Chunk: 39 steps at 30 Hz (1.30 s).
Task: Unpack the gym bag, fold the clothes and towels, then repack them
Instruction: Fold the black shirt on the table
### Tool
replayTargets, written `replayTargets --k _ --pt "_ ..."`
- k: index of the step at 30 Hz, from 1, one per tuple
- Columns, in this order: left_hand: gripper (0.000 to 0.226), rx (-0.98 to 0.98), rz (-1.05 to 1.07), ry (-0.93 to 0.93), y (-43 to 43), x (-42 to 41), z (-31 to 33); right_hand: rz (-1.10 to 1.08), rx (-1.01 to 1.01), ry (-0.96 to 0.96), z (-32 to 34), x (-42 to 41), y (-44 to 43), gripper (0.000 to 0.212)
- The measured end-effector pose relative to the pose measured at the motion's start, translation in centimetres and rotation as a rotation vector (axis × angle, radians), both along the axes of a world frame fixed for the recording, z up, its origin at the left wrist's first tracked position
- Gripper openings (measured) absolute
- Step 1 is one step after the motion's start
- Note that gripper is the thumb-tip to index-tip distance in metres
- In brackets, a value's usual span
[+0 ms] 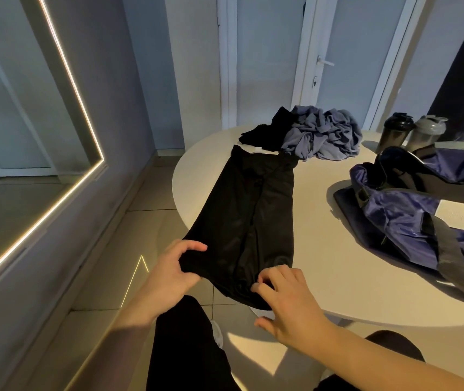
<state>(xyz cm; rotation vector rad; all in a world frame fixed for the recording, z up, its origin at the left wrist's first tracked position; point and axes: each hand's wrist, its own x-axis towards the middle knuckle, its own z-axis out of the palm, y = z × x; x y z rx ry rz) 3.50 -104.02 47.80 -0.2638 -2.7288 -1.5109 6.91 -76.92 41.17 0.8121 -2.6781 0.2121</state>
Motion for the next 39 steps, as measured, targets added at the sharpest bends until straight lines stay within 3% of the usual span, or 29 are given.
replayTargets --k 5,14,19,24,27,34,39 --pt "0.041 -0.039 0.045 0.032 0.2 0.1 0.3 0.039 -0.155 0.119 -0.4 -0.8 0.3 0.036" --pt "0.006 -0.230 0.050 0.272 0.9 0.0 1.9 0.070 -0.488 -0.027 4.0 1.3 3.9 0.014" --pt "0.012 -0.127 -0.040 0.183 1.7 1.4 4.3 -0.016 -0.573 -0.170 7.5 3.2 5.8 0.014" --pt "0.047 -0.089 -0.142 0.026 2.5 2.2 5.7 -0.090 -0.617 -0.334 10.7 4.7 7.6 0.016" --pt "0.042 -0.044 -0.201 -0.038 3.1 1.8 5.7 -0.093 -0.656 -0.461 12.3 4.4 8.4 0.016" --pt "0.029 0.077 -0.093 -0.104 4.9 -4.0 4.7 -0.122 -0.621 -0.506 13.0 -4.0 9.4 0.017" --pt "0.030 0.038 -0.007 -0.064 5.8 -11.7 4.5 -0.193 -0.646 -0.477 12.6 -13.8 9.3 0.028"
